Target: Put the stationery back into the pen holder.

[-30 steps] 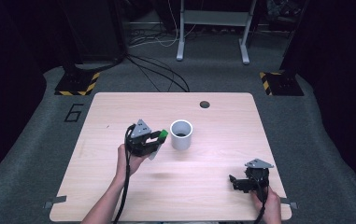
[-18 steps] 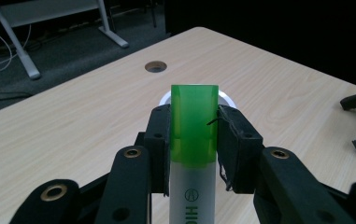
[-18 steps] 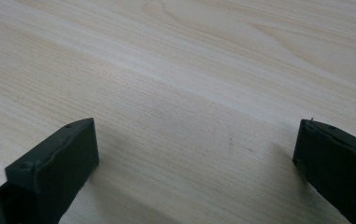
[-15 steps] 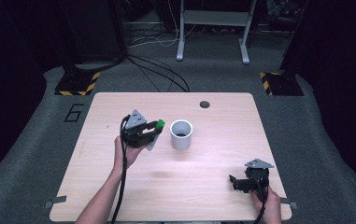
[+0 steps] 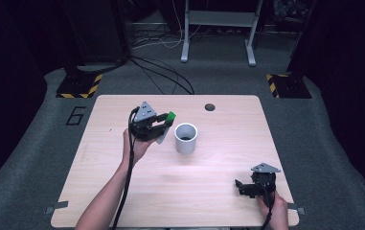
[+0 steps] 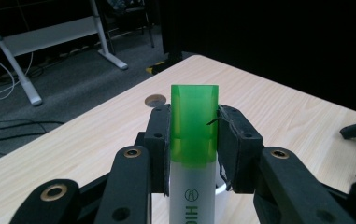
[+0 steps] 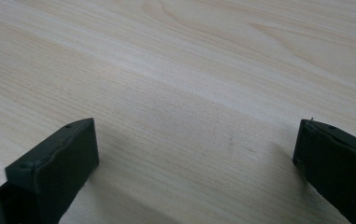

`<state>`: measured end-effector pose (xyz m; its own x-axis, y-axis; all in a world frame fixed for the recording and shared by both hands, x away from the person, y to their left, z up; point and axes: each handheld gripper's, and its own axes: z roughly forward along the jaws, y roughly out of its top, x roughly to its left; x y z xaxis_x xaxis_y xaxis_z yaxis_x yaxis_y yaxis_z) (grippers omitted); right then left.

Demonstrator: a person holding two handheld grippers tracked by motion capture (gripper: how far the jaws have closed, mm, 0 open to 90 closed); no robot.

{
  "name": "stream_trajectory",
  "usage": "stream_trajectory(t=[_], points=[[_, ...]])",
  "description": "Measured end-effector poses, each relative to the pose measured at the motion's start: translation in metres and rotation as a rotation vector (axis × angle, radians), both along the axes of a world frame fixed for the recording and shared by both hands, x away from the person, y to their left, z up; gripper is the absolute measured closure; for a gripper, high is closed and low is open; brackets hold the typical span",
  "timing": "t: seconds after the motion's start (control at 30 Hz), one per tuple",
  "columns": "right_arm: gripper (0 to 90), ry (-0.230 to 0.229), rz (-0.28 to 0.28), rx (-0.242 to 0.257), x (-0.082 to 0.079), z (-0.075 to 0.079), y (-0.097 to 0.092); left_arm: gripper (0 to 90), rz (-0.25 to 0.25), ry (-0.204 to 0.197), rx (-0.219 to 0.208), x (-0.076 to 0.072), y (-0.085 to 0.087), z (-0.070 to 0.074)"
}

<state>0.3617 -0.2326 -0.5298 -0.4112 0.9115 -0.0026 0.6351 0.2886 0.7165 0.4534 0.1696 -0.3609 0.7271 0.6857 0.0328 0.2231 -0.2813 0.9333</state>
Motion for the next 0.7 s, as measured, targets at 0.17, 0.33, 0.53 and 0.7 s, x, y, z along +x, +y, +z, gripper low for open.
stream_trajectory(t=[0.17,0.33,0.53,0.7], points=[[0.0,0.000,0.000,0.000,0.000,0.000,0.000,67.1,-0.003,-0.016,-0.007,0.004,-0.007,0.005],[0.0,0.000,0.000,0.000,0.000,0.000,0.000,67.1,-0.012,-0.038,-0.008,0.011,-0.013,0.009],[0.0,0.000,0.000,0.000,0.000,0.000,0.000,67.1,-0.016,-0.051,-0.021,0.018,-0.021,0.011],[0.0,0.000,0.000,0.000,0.000,0.000,0.000,67.1,-0.023,-0.079,-0.028,0.024,-0.029,0.011]])
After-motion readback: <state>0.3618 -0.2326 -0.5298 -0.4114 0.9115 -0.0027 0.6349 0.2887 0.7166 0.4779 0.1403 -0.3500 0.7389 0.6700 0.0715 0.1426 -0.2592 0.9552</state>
